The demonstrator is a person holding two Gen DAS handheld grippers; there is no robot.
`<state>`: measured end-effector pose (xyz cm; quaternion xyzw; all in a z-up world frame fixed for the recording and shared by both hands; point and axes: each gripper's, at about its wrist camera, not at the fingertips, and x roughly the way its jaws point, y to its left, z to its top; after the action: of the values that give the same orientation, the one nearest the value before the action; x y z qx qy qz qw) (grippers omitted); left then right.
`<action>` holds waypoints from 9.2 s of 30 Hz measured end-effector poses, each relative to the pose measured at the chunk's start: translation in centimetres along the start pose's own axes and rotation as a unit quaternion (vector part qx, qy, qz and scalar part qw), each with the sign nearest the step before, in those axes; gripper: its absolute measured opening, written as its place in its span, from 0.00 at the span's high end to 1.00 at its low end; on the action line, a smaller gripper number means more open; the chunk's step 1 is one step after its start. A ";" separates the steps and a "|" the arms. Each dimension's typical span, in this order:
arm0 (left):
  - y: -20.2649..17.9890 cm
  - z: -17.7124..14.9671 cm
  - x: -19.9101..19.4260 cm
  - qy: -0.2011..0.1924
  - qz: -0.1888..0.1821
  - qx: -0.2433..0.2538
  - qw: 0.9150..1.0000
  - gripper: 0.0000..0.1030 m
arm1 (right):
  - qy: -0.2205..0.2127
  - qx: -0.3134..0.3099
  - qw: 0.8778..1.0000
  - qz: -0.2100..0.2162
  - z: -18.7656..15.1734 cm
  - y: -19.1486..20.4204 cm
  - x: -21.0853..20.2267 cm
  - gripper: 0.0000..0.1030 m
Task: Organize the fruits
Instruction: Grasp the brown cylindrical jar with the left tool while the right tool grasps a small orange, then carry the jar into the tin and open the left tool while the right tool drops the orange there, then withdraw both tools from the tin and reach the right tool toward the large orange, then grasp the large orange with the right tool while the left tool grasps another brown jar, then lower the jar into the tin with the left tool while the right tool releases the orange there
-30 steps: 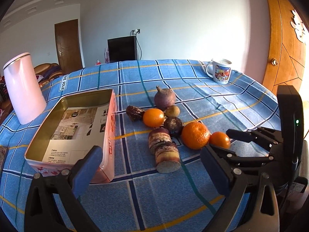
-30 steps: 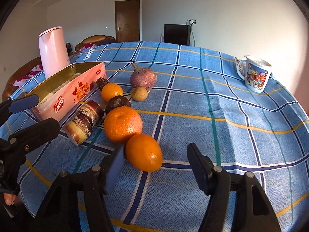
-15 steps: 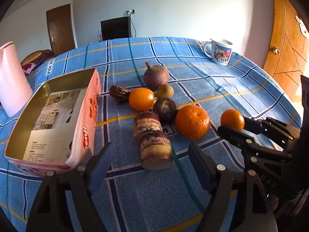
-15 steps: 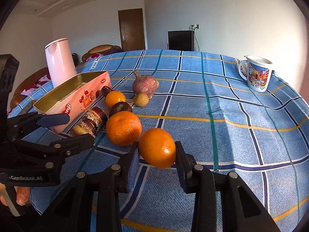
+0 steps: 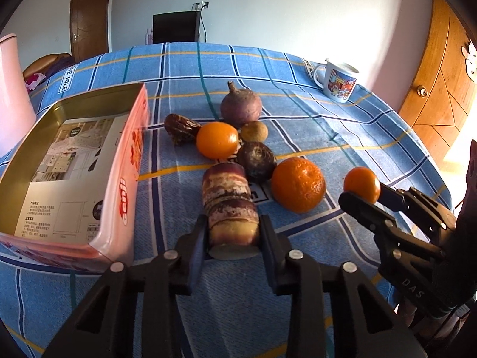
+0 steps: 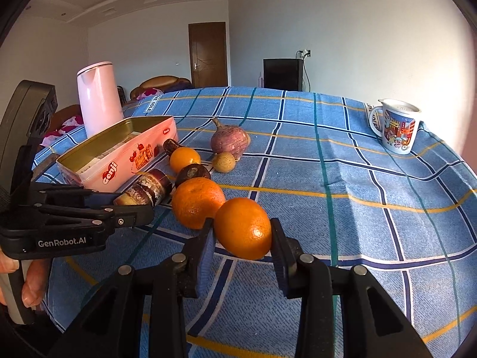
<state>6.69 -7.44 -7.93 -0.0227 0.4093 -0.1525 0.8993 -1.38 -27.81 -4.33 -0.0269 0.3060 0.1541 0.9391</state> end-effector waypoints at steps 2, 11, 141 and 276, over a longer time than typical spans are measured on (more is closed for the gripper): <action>0.1 0.0 -0.4 -0.008 0.001 0.003 1.000 0.65 | -0.006 0.000 1.000 -0.002 0.0 0.0 -0.2 0.64; 0.1 0.2 -3.0 -0.052 0.010 0.020 0.998 0.66 | -0.028 -0.005 1.000 0.013 0.8 1.3 -1.2 0.64; -1.4 1.9 0.2 -0.030 0.052 0.072 0.996 0.27 | 0.059 0.047 0.996 0.041 3.5 -2.0 3.7 0.53; 16.1 1.8 -6.1 -0.120 0.147 -0.083 0.978 0.65 | 0.072 -0.145 0.977 0.137 9.4 17.9 10.6 0.53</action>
<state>8.35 9.49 -4.96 -0.0544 0.3086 0.0197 0.9494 6.55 -6.49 -2.09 -0.1319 0.3479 0.3214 0.8708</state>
